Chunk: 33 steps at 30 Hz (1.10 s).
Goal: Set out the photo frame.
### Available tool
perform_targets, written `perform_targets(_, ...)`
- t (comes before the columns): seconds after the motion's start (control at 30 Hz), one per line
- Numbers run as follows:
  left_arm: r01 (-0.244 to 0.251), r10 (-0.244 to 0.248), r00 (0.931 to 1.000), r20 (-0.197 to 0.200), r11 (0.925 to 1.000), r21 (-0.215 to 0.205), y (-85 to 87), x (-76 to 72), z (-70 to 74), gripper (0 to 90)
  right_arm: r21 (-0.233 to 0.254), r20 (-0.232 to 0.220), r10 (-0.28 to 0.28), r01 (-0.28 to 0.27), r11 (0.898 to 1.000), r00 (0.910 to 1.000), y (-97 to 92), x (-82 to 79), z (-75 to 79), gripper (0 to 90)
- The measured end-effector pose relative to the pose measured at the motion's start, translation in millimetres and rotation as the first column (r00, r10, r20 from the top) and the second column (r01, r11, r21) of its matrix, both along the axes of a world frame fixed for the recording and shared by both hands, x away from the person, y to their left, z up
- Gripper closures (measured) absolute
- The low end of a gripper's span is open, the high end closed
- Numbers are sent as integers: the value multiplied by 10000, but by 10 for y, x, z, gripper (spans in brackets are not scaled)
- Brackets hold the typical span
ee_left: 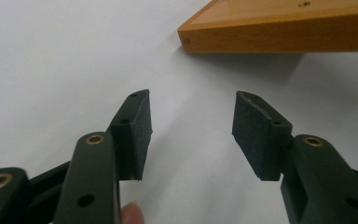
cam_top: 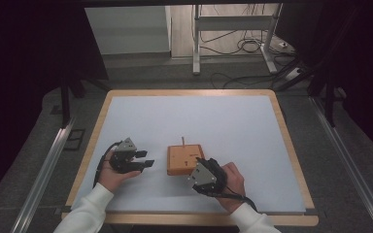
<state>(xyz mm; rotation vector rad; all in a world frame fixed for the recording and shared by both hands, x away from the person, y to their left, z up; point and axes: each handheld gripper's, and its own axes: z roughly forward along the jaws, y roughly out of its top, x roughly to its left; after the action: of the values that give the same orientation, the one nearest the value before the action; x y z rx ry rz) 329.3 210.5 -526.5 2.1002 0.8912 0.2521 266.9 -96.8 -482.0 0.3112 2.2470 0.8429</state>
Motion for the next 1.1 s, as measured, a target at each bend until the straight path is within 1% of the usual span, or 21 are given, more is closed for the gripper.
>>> perform_targets(0.17,70,-70,9999,-103,10000,-28,-11,-1,-20,472,-235,-107,88,-91,9997,9999,35,49,74,502)
perform_targets(0.23,117,-117,9999,-79,9999,-23,-14,-2,-23,471,-305,-255,118,-126,9995,9996,43,78,113,508)
perform_targets(0.37,143,-143,9998,-105,9999,13,-13,-2,-33,471,-352,-461,196,-212,9992,9987,54,133,175,523)
perform_targets(0.47,82,-82,9998,-161,10000,-35,-7,-2,-41,471,-319,-620,230,-250,9992,9978,73,174,213,533)
perform_targets(0.6,97,-98,9998,-147,9999,-37,1,3,-50,470,-426,-736,350,-382,9984,9967,114,227,264,555)
perform_targets(0.67,98,-99,9998,-145,9999,-26,2,2,-51,470,-575,-719,383,-425,9974,9967,139,248,288,576)
perform_targets(0.77,96,-97,9999,-139,10000,-9,5,2,-52,470,-790,-571,457,-502,9956,9973,180,274,318,605)
perform_targets(0.87,47,-47,9998,-179,10000,-35,10,1,-58,470,-950,-575,522,-575,9938,9970,210,302,348,624)
perform_targets(1.0,53,-53,9998,-183,10000,-16,19,7,-65,470,-1286,-352,628,-668,9894,9974,230,315,388,655)
perform_targets(1.1,60,-60,9998,-178,10000,2,21,10,-68,470,-1306,-383,687,-732,9887,9969,214,328,427,670)
